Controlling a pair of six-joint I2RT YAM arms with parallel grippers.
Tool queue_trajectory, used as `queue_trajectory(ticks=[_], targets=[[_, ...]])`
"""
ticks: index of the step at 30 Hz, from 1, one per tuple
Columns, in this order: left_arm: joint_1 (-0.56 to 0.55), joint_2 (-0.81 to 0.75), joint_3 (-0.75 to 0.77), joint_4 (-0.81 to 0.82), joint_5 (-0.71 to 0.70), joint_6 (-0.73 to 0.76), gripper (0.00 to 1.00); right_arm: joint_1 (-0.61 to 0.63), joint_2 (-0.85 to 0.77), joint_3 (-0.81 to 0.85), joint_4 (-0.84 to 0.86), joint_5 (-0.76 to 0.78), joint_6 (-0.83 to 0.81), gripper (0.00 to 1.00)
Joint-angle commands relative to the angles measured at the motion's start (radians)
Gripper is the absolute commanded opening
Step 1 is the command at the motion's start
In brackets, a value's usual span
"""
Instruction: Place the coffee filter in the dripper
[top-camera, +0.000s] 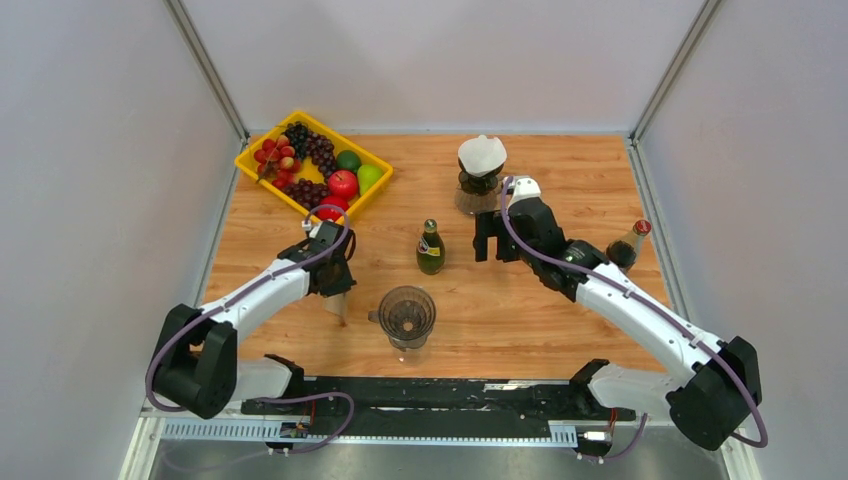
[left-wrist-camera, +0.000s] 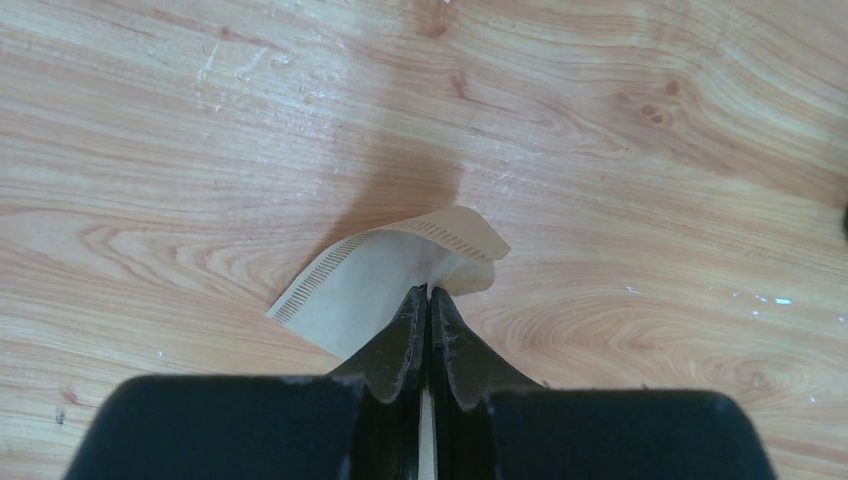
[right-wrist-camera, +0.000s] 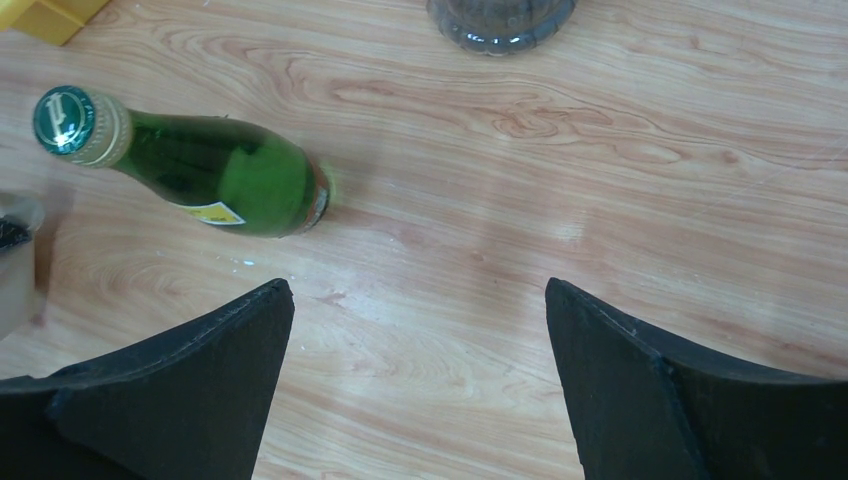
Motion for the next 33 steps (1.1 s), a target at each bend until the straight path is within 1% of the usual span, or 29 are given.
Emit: queue_trajectory(ticks=[1,8,11,15,18,19,21,23,27,31,33], targets=[[-0.004,-0.088,0.041,0.01,0.012,0.033,0.07,-0.005,-0.045,0.01,0.045,-0.075,0.009,1.0],[-0.003,-0.242,0.105,0.045,0.061,0.071,0.07,-0.005,-0.114,0.004,0.138,-0.207,0.052,1.0],[-0.004,-0.324,0.133,0.084,0.11,0.096,0.08,-0.005,-0.149,0.002,0.215,-0.341,0.073,0.99],[-0.004,-0.418,0.159,0.187,0.247,0.119,0.1,-0.003,-0.173,-0.011,0.383,-0.54,0.104,0.97],[-0.004,-0.469,0.177,0.274,0.377,0.12,0.1,0.021,-0.153,0.019,0.47,-0.599,0.124,0.95],[-0.004,-0.474,0.181,0.305,0.431,0.118,0.1,0.038,-0.137,0.032,0.498,-0.6,0.12,0.94],[-0.006,-0.477,0.192,0.341,0.491,0.111,0.1,0.077,-0.088,0.073,0.518,-0.589,0.1,0.92],[-0.011,-0.47,0.208,0.365,0.524,0.103,0.1,0.11,-0.037,0.123,0.52,-0.559,0.07,0.89],[-0.036,-0.438,0.237,0.387,0.531,0.096,0.11,0.17,0.071,0.214,0.519,-0.489,0.004,0.81],[-0.059,-0.405,0.251,0.396,0.528,0.096,0.11,0.224,0.154,0.297,0.519,-0.344,-0.046,0.76],[-0.068,-0.392,0.256,0.4,0.525,0.094,0.11,0.245,0.187,0.321,0.519,-0.295,-0.07,0.74]])
